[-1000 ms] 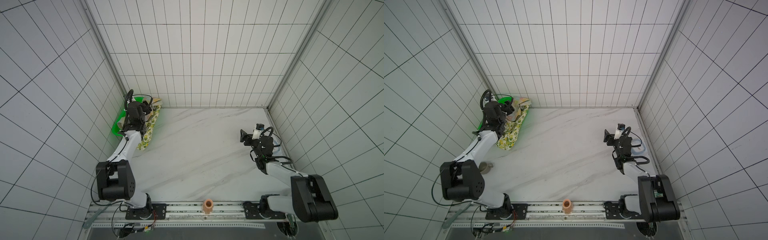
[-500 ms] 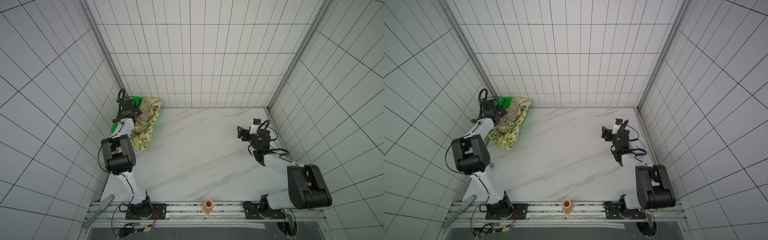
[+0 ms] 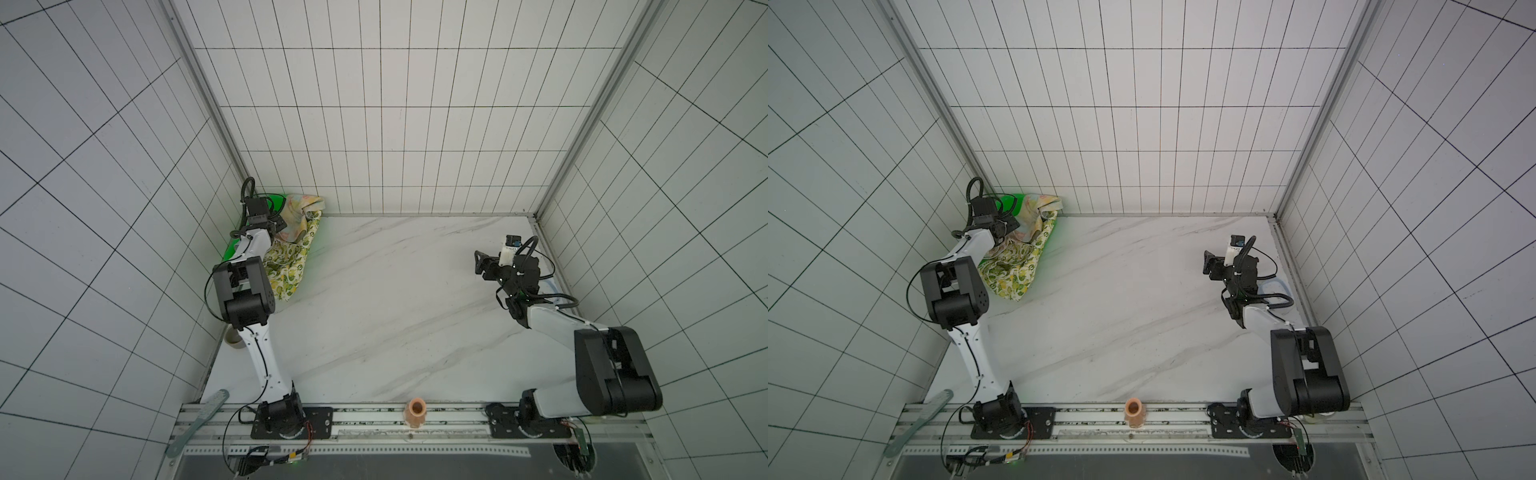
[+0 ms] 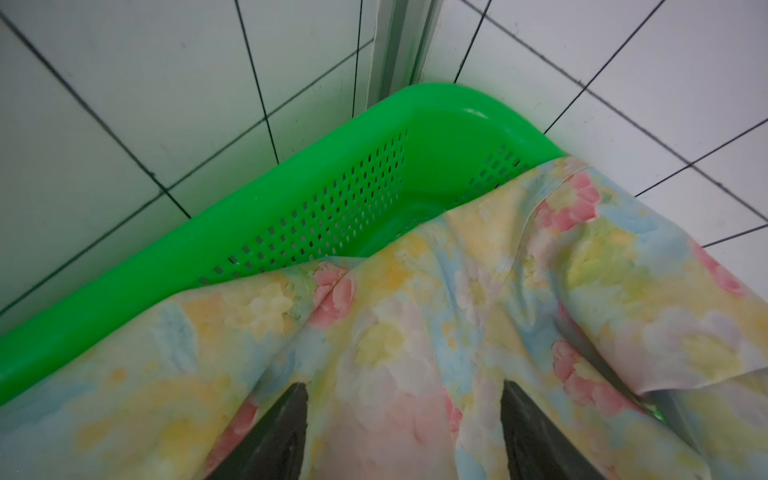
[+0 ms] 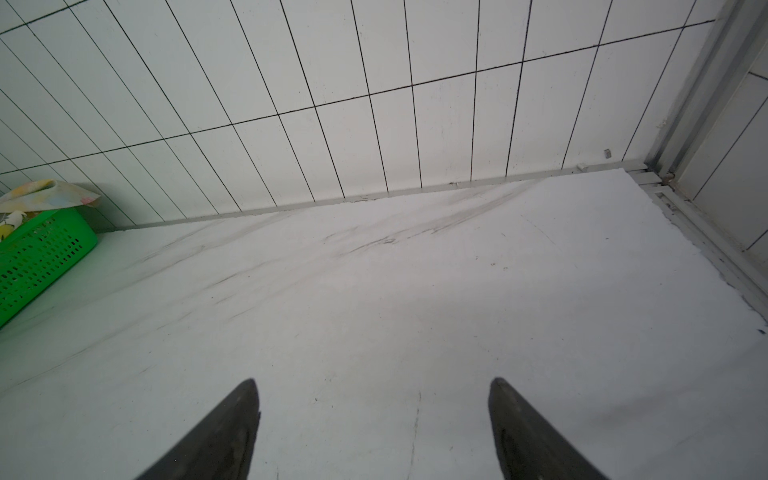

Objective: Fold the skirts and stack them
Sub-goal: 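Reach the left gripper into the green basket and grasp the pastel floral skirt, then lift the floral skirt high out of the basket with the left gripper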

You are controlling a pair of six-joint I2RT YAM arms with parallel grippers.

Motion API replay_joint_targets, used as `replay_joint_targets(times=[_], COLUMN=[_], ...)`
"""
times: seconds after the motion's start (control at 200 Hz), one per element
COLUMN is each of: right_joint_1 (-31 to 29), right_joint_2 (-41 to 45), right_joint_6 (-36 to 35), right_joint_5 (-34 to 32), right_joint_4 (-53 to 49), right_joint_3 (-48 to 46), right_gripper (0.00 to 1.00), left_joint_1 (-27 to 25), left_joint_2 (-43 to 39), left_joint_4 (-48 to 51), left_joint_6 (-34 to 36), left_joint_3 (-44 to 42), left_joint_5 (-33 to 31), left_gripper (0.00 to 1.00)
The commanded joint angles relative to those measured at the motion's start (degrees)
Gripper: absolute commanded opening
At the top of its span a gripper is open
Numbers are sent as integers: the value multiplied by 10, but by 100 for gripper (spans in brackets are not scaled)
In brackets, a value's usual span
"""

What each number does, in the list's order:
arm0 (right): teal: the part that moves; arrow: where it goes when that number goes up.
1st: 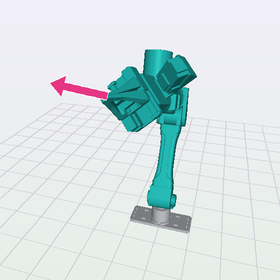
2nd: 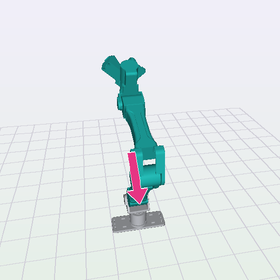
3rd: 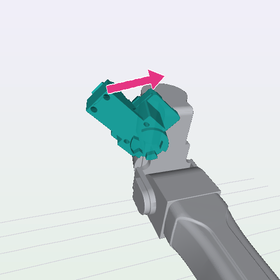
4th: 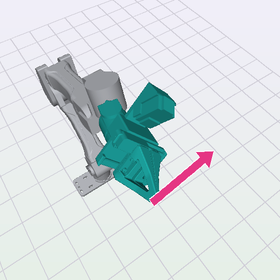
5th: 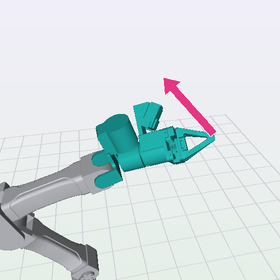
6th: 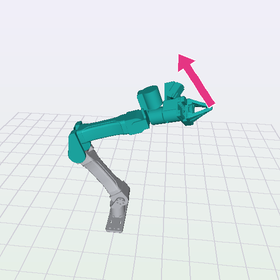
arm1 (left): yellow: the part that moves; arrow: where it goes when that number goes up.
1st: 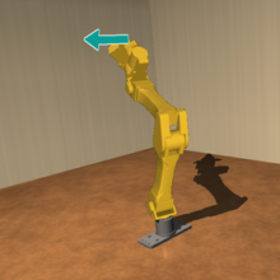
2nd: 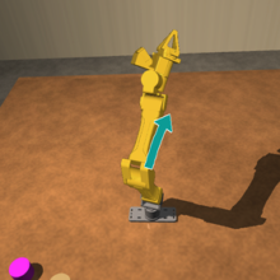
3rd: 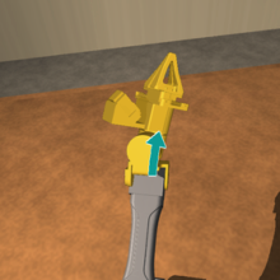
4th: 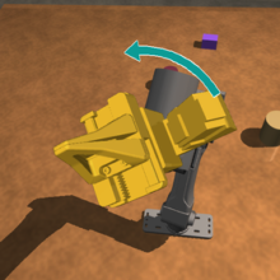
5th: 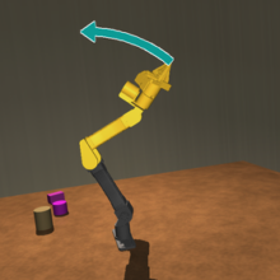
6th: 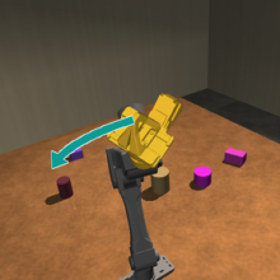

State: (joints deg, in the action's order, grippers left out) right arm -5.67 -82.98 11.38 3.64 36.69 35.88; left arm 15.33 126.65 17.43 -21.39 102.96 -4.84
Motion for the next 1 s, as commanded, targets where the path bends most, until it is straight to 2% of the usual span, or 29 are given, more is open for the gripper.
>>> replay_joint_targets(times=[0.0,0.08,0.205,0.26,0.315,0.44,0.595,0.994], right_joint_1=[-5,-5,-5,-5,-5,-6,-6,-9], right_joint_2=[-13,-19,-25,-27,-29,-27,-10,57], right_joint_6=[2,2,6,8,11,12,20,47], right_joint_5=[-4,-2,3,5,6,6,9,29], right_joint_4=[-7,-12,-14,-14,-15,-20,-27,-28], right_joint_3=[60,66,74,78,80,89,95,82], right_gripper=[85,85,84,84,84,83,83,82], left_joint_1=[2,2,3,3,2,3,3,3], left_joint_2=[25,38,55,60,60,23,-61,-237], left_joint_4=[8,5,4,8,9,-15,-46,-51], left_joint_6=[6,5,8,9,10,5,-7,-45], left_joint_3=[29,39,59,70,76,57,37,103], left_joint_5=[-5,-3,-7,-13,-14,-11,-24,-1], left_gripper=[69,62,39,23,0,0,0,0])
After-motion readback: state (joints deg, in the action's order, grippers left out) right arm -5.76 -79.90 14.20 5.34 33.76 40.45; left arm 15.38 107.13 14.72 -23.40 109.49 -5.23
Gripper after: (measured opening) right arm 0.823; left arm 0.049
